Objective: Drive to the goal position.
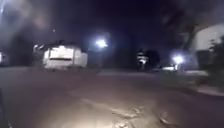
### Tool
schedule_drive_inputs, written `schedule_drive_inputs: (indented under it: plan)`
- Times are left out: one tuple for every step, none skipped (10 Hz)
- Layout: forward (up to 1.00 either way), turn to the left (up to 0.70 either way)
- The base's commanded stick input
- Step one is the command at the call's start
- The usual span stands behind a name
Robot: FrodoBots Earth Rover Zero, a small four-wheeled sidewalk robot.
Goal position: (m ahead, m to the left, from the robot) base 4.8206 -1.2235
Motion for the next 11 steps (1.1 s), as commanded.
schedule_drive_inputs:
  plan:
    - [0.7, 0.0]
    - [0.7, 0.0]
    - [0.7, 0.0]
    - [0.7, 0.0]
    - [0.7, 0.0]
    - [0.7, 0.0]
    - [0.7, 0.0]
    - [0.7, 0.0]
    - [0.7, 0.0]
    - [0.7, -0.05]
    - [0.7, -0.23]
